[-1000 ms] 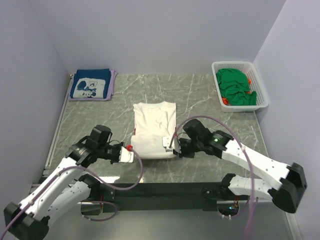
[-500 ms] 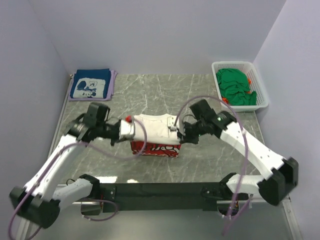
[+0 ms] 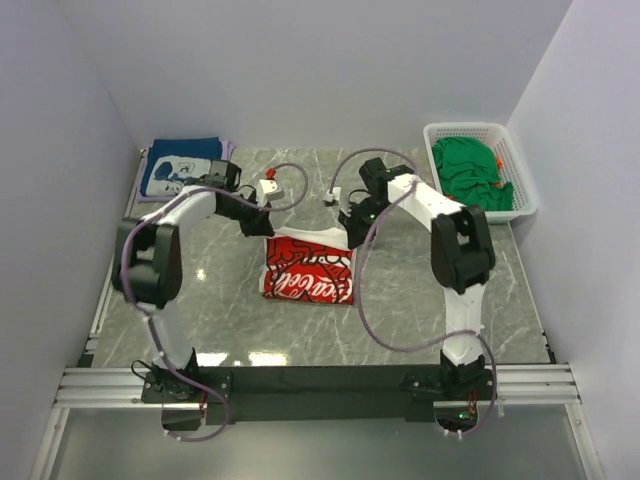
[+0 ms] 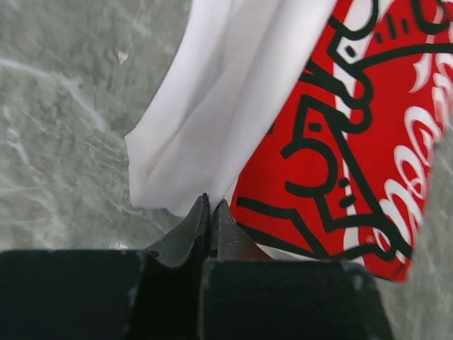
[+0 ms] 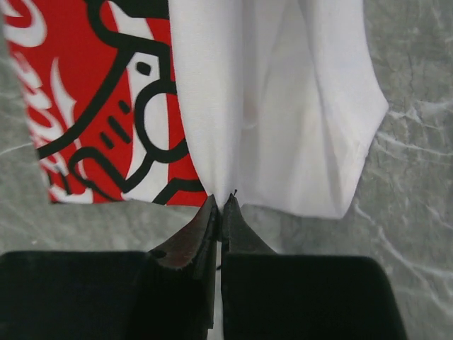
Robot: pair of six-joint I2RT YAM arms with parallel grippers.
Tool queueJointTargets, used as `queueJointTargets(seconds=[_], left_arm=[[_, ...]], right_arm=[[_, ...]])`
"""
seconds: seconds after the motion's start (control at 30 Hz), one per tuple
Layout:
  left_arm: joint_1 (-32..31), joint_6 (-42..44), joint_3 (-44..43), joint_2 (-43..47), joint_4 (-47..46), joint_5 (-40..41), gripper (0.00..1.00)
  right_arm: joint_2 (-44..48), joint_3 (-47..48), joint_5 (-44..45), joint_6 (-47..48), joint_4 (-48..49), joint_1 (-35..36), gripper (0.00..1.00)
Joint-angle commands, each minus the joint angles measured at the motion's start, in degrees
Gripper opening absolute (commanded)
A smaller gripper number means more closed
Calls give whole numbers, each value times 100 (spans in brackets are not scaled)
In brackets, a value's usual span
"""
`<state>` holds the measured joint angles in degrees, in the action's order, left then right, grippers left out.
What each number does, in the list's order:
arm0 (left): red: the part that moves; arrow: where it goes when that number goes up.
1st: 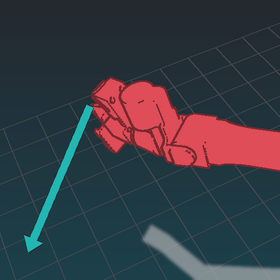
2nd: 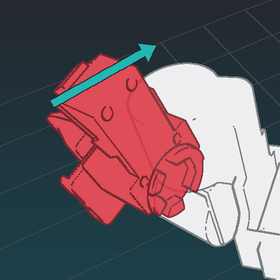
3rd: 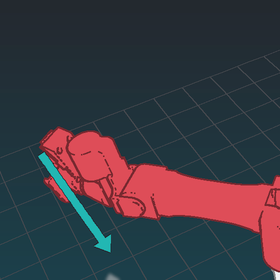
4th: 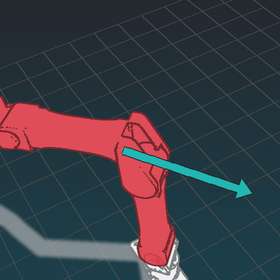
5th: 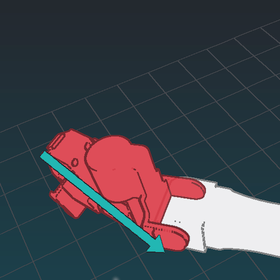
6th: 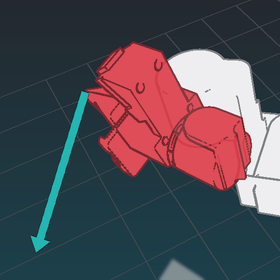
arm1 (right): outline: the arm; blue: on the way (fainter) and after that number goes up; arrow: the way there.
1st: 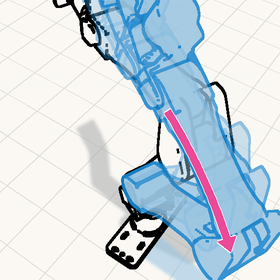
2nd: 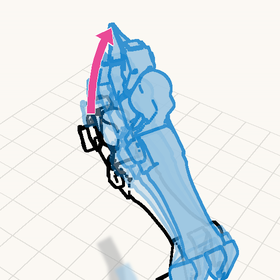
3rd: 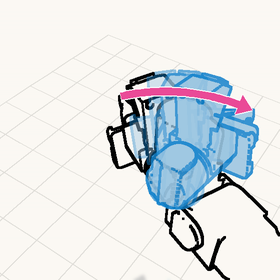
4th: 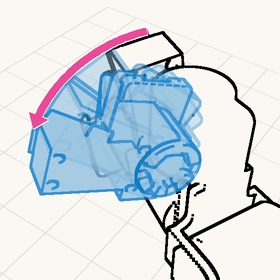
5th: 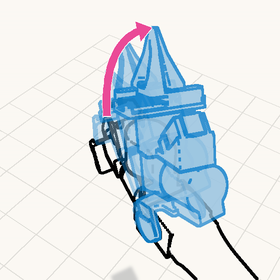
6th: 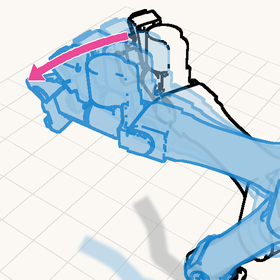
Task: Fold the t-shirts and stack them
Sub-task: Fold the tshirt
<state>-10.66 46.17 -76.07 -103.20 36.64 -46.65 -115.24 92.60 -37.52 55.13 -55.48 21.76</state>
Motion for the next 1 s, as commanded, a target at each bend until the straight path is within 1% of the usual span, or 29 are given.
queueJointTargets(seconds=[0.0,0.03,0.1,0.2,0.27,0.3,0.33,0.43,0.47,0.5,0.57,0.6,0.67,0.7,0.77,0.8,0.87,0.9,0.93,0.97], left_arm=[[72,-687,-609,-830,-290,227,1],[72,-723,-811,-1008,-150,218,1],[72,-828,-865,-1306,132,218,1],[72,-996,-603,-1274,325,148,1],[72,-1093,-138,-1081,335,113,1],[72,-1093,47,-827,352,69,1],[72,-1110,440,-668,352,43,1],[72,-1146,1065,-79,466,-45,1],[72,-1198,1190,70,449,-46,1],[81,-1242,1313,385,405,-28,1],[81,-1391,1481,651,212,33,7],[99,-1418,1481,861,159,42,14],[116,-1374,1376,1029,71,51,23],[116,-1322,1332,1212,45,25,28],[108,-1050,1314,1415,-113,-124,34],[99,-1005,1349,1625,-244,-151,38],[-50,-664,1463,1776,-447,-99,41],[-251,-506,1490,1846,-482,-20,42],[-349,-191,1534,1856,-491,24,43],[-454,4,1534,1830,-465,86,43]], right_arm=[[-595,417,25,-257,-498,-128,0],[-761,426,34,-318,-464,-137,0],[-903,426,34,-486,-437,-128,0],[-1035,347,-18,-653,-481,-84,0],[-852,5,-28,-723,-342,21,0],[-738,-353,-71,-749,-271,74,0],[-484,-548,-71,-758,-209,144,0],[26,-1206,-194,-872,-59,390,0],[150,-1339,-255,-942,-50,425,1],[264,-1445,-334,-995,-50,443,8],[484,-1560,-493,-1162,-155,417,19],[537,-1482,-528,-1224,-199,339,32],[634,-1333,-738,-1382,-357,180,51],[652,-1149,-800,-1452,-358,14,52],[661,-955,-1019,-1742,-279,-101,52],[635,-745,-1134,-1821,-253,-145,52],[468,-568,-1267,-2303,19,-181,50],[389,-393,-1441,-2462,116,-163,48],[180,-305,-1512,-2820,221,-163,47],[73,-225,-1583,-3041,535,-172,45]])
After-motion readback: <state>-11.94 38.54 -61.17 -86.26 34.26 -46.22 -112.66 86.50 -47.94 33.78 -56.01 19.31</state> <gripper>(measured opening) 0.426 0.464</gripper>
